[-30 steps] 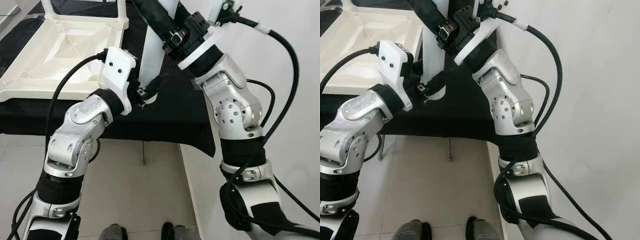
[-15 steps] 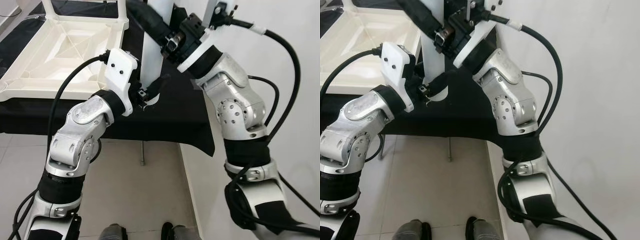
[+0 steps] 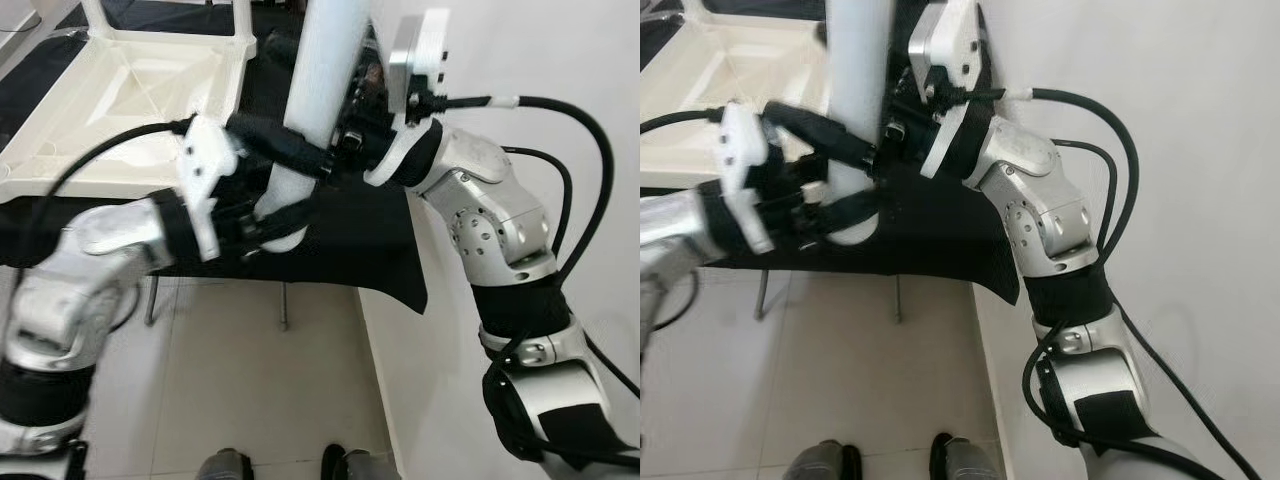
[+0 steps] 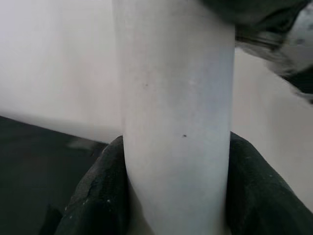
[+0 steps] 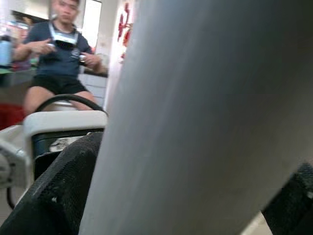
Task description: Building children table
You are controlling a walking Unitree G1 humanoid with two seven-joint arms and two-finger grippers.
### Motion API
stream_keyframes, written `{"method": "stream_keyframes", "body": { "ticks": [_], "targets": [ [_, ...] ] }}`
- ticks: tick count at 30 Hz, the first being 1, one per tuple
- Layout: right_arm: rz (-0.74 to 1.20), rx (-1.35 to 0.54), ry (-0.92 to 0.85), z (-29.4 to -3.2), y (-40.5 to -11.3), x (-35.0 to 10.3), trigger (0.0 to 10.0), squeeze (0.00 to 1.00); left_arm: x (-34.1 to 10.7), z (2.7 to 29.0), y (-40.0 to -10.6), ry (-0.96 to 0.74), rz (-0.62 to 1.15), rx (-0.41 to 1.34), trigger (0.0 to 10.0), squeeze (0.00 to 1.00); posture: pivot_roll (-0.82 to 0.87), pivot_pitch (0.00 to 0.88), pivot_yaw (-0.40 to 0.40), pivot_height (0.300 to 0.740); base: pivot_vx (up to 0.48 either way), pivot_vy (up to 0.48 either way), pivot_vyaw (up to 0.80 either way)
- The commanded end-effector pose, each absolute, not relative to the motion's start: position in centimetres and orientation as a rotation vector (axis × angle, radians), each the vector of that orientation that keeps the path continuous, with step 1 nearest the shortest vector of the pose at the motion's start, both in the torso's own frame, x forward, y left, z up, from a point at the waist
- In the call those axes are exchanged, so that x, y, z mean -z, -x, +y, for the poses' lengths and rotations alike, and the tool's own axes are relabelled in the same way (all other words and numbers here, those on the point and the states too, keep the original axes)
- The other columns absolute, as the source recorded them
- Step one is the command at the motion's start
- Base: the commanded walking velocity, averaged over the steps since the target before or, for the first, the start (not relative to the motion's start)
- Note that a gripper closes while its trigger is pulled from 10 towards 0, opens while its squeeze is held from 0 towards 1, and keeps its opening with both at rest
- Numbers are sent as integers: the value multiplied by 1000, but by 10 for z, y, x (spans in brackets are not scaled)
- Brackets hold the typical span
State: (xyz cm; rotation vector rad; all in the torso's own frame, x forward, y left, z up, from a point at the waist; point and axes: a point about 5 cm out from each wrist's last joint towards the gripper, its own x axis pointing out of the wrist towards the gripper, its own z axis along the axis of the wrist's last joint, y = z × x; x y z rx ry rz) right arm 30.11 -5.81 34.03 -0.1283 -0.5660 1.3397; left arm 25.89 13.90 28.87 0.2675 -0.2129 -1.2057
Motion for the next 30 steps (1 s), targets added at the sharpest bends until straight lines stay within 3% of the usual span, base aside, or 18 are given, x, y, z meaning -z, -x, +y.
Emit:
{"method": "stream_keyframes", "body": {
  "ticks": [1, 8, 9, 10, 11, 22, 26, 27, 29, 30],
  "targets": [
    [-536, -1326, 144, -60, -305, -336, 10000, 145, -289, 123, -232, -306, -211, 1464, 0, 0, 49, 164, -84, 740, 0, 0, 0],
    [-500, -1424, 199, -58, -300, -330, 10000, 102, -292, 136, -226, -371, -146, 1572, 0, 0, 42, 159, -95, 740, 0, 0, 0],
    [-485, -1453, 198, -59, -299, -328, 7412, 106, -293, 139, -227, -395, -138, 1580, 0, 0, 41, 158, -95, 740, 0, 0, 0],
    [-475, -1470, 194, -59, -298, -327, 2745, 106, -294, 140, -228, -410, -134, 1585, 0, 0, 40, 158, -95, 740, 0, 0, 0],
    [-467, -1488, 191, -60, -298, -327, 0, 102, -295, 141, -228, -422, -132, 1587, 0, 0, 38, 157, -95, 740, 0, 0, 0],
    [-452, -1474, 189, -61, -299, -326, 0, 86, -297, 140, -230, -428, -139, 1575, 0, 0, 34, 160, -91, 740, 0, 0, 0],
    [-449, -1471, 188, -62, -300, -326, 0, 24, -300, 141, -232, -442, -160, 1549, 0, 0, 35, 163, -90, 740, 0, 0, 0],
    [-450, -1470, 185, -63, -301, -326, 0, 12, -301, 141, -234, -437, -166, 1537, 2431, 0, 35, 163, -90, 740, 0, 0, 0],
    [-451, -1468, 183, -63, -301, -326, 0, 12, -302, 141, -235, -433, -170, 1530, 2431, 0, 35, 163, -90, 740, 0, 0, 0],
    [-453, -1464, 183, -63, -301, -327, 0, 0, -303, 141, -237, -412, -166, 1516, 10000, 0, 35, 163, -89, 740, 0, 0, 0]
  ]
}}
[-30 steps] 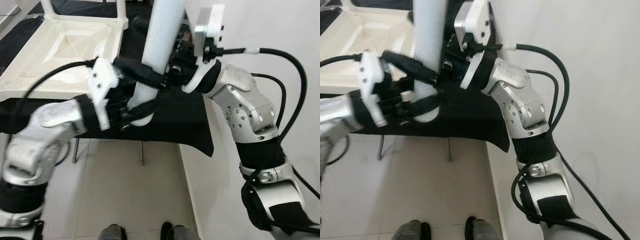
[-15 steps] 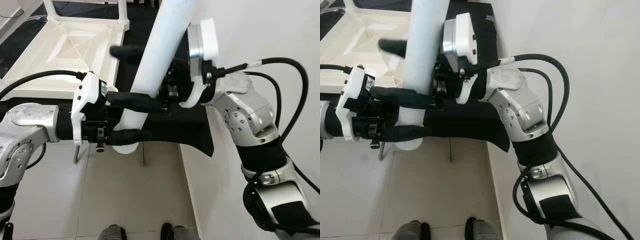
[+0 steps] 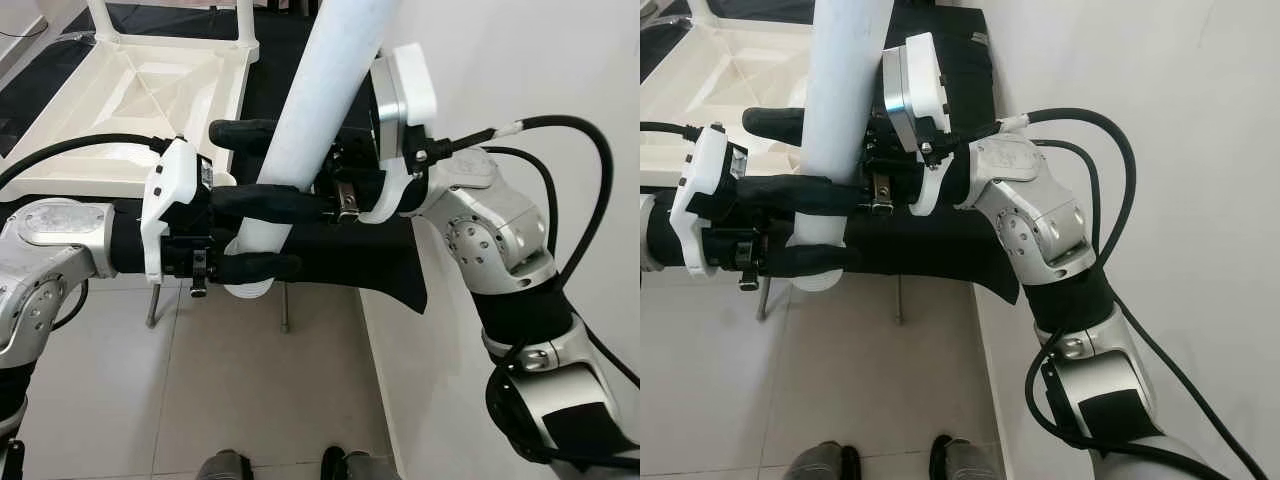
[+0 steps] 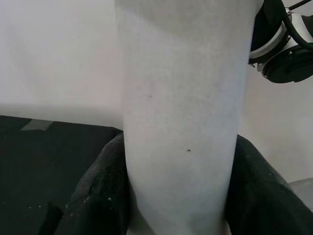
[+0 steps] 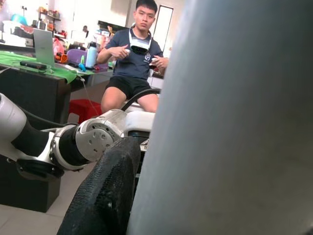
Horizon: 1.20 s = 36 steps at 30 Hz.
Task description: Building children table
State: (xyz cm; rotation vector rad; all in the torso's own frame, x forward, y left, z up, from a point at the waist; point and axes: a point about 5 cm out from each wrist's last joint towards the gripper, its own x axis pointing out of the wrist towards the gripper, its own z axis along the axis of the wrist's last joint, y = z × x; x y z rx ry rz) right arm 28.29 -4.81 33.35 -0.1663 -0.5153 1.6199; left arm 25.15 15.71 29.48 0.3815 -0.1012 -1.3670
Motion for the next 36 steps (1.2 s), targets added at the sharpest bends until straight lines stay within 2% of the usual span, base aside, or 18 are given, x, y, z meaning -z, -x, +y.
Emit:
{"method": "stream_keyframes", "body": {
  "ticks": [1, 3, 4, 16, 18, 19, 21, 24, 30, 34, 35, 36],
  "targets": [
    [-454, -1457, 182, -63, -302, -327, 0, 0, -306, 141, -241, -397, -193, 1478, 10000, 733, 35, 164, -88, 740, 0, 0, 0],
    [-454, -1453, 182, -64, -302, -328, 0, 0, -309, 141, -244, -388, -214, 1452, 10000, 733, 35, 164, -88, 740, 0, 0, 0],
    [-458, -1440, 180, -65, -303, -329, 0, 0, -313, 143, -246, -355, -225, 1442, 10000, 1000, 36, 164, -88, 740, 0, 0, 0],
    [-469, -1328, 170, -69, -314, -334, 0, 0, -318, 151, -247, -344, -277, 1379, 10000, 1000, 39, 167, -88, 740, 0, 0, 0],
    [-431, -1147, 177, -75, -335, -334, 0, 0, -323, 154, -246, -375, -307, 1333, 10000, 1000, 42, 169, -88, 740, 0, 0, 0],
    [-431, -1147, 177, -75, -335, -334, 0, 0, -323, 154, -246, -375, -307, 1333, 10000, 1000, 42, 169, -88, 740, 0, 0, 0],
    [-400, -971, 201, -83, -352, -333, 0, 0, -335, 157, -242, -400, -360, 1289, 10000, 1000, 48, 169, -90, 740, 0, 0, 0],
    [-380, -896, 210, -87, -359, -332, 0, 0, -347, 159, -236, -421, -404, 1263, 10000, 1000, 51, 169, -90, 740, 0, 0, 0],
    [-341, -881, 216, -86, -359, -325, 0, 0, -362, 159, -221, -490, -461, 1263, 10000, 1000, 55, 166, -88, 740, 0, 0, 0],
    [-314, -932, 263, -79, -354, -315, 0, 0, -381, 163, -218, -557, -541, 1171, 10000, 1000, 59, 163, -85, 740, 0, 0, 0],
    [-314, -969, 284, -75, -350, -312, 0, 0, -392, 167, -223, -582, -580, 1085, 10000, 361, 59, 162, -83, 740, 0, 0, 0],
    [-315, -993, 298, -72, -348, -311, 0, 0, -399, 170, -226, -597, -605, 1028, 10000, 361, 59, 161, -83, 740, 0, 0, 0]
  ]
}}
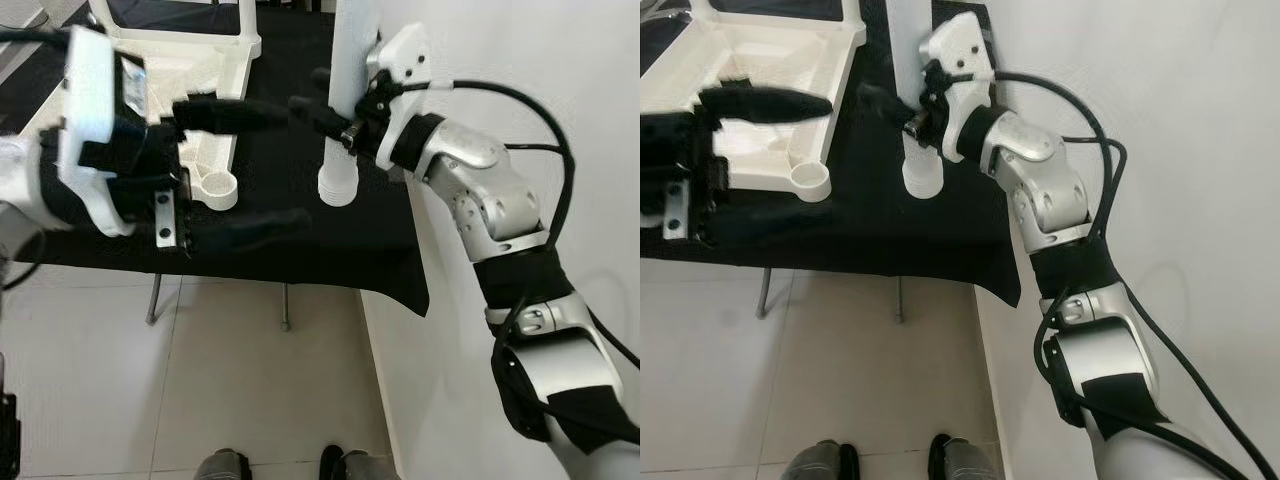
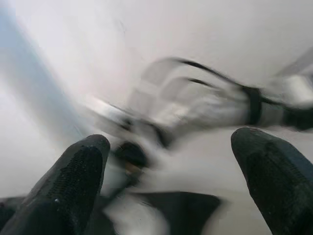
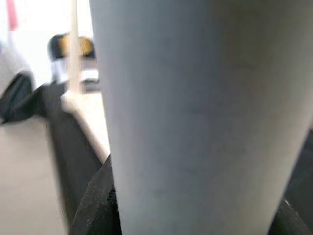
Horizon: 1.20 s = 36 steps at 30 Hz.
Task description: Building children table
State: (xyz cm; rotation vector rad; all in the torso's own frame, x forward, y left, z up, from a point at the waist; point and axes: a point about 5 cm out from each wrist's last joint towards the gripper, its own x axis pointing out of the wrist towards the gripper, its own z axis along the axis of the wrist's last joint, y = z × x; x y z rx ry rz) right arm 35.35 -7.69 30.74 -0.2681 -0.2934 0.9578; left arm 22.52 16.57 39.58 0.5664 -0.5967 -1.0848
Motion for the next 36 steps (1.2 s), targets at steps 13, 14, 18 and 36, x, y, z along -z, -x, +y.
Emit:
{"method": "stream_keyframes", "body": {
  "ticks": [13, 14, 18, 36],
  "targets": [
    [-326, -1127, 308, -42, -328, -297, 0, 0, -429, 151, -287, -346, -795, 730, 10000, 0, 52, 158, -61, 740, 0, 0, 0],
    [-326, -1127, 308, -42, -328, -297, 0, 0, -429, 151, -287, -346, -795, 730, 10000, 0, 52, 158, -61, 740, 0, 0, 0],
    [-337, -1166, 299, -35, -320, -296, 0, 0, -423, 140, -294, -269, -771, 828, 10000, 0, 46, 158, -53, 740, 0, 0, 0],
    [-343, -882, 204, -66, -354, -316, 0, 0, -400, 151, -266, -205, -678, 1120, 10000, 0, 55, 157, -70, 740, 0, 0, 0]
  ]
}}
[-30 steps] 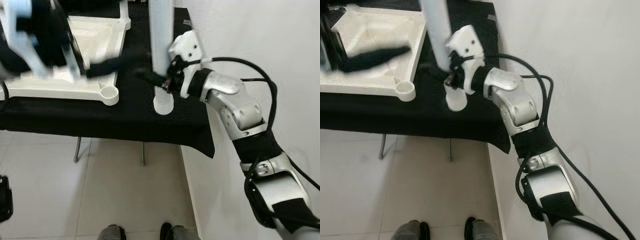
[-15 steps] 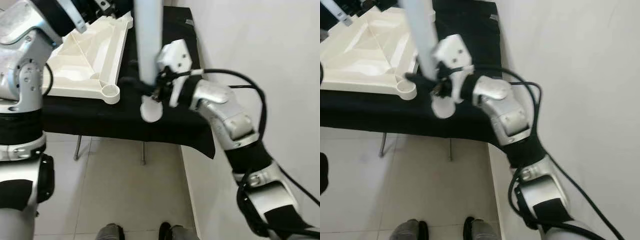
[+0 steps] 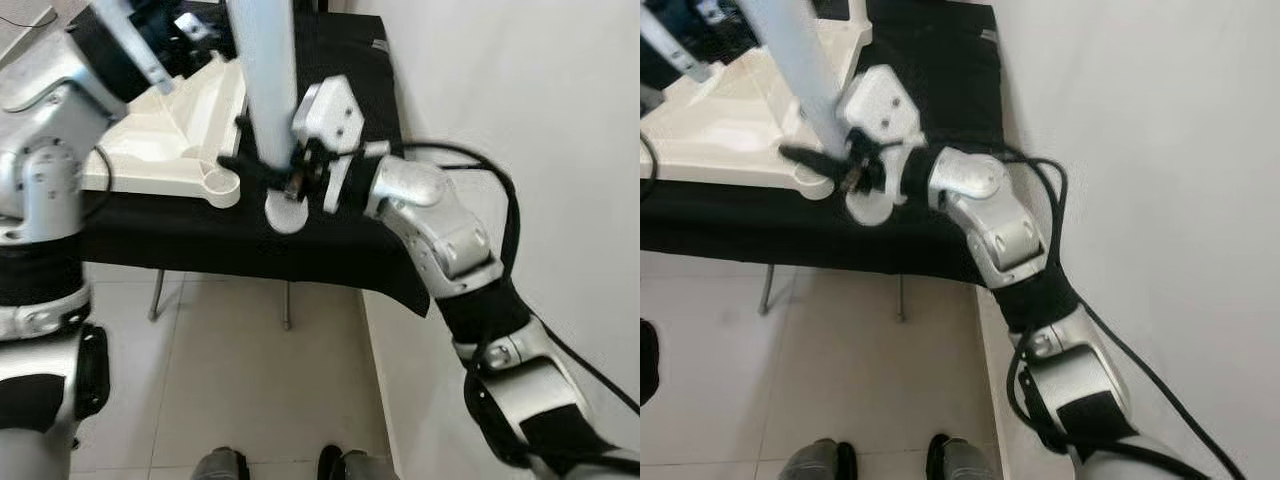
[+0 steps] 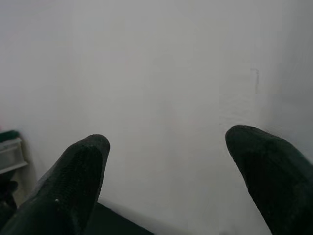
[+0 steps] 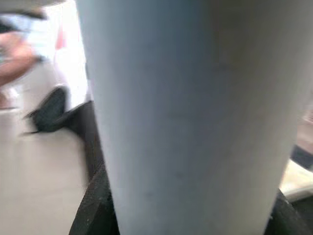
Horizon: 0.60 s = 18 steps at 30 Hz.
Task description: Building children table
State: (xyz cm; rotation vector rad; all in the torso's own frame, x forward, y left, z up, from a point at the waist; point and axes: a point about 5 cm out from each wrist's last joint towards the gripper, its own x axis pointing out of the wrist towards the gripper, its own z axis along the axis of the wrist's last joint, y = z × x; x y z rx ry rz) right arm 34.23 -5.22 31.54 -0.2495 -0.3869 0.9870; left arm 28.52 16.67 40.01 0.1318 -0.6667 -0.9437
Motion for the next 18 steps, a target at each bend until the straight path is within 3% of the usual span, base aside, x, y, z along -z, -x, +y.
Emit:
{"method": "stream_keyframes", "body": {
  "ticks": [1, 6, 18],
  "targets": [
    [-343, -882, 204, -66, -354, -316, 0, 0, -400, 151, -266, -205, -678, 1120, 10000, 0, 55, 157, -70, 740, 0, 0, 0],
    [-326, -849, 205, -69, -358, -315, 0, 0, -401, 159, -256, -254, -674, 1104, 10000, 0, 61, 153, -78, 740, 0, 0, 0],
    [-386, -1047, 314, -35, -332, -306, 0, 0, -431, 159, -270, -276, -806, 874, 10000, 0, 50, 156, -71, 740, 0, 0, 0]
  ]
}}
